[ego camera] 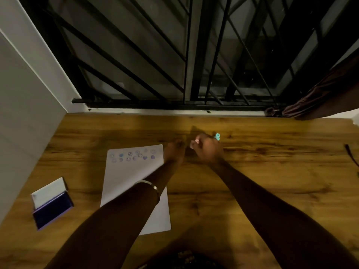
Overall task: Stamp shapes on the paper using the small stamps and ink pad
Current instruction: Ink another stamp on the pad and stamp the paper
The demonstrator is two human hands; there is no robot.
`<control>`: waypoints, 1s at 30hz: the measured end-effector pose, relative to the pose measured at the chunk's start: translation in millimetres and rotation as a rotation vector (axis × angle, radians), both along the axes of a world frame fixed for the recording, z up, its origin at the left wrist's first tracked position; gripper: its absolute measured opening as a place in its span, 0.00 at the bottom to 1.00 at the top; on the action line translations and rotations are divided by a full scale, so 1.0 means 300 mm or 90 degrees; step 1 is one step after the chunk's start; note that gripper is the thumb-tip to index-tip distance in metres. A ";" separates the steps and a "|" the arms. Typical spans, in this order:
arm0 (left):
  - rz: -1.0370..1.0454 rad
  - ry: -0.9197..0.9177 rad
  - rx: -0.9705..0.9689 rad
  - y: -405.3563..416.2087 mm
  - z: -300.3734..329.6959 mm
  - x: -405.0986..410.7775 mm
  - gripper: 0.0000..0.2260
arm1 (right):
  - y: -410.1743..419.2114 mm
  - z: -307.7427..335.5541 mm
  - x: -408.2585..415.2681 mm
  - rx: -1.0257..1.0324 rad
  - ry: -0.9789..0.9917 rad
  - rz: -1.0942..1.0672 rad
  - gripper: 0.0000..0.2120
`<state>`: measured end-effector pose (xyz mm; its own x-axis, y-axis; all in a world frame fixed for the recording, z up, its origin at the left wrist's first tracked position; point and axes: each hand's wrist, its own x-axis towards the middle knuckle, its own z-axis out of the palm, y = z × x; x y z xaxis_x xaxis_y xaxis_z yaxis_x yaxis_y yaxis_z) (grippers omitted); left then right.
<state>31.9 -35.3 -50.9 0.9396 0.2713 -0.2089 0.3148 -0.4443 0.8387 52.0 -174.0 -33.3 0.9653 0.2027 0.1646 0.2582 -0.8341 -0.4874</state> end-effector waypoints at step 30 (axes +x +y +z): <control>0.465 -0.039 -0.146 1.216 0.042 -0.777 0.18 | 1.188 0.024 -0.588 -0.034 0.197 0.445 0.14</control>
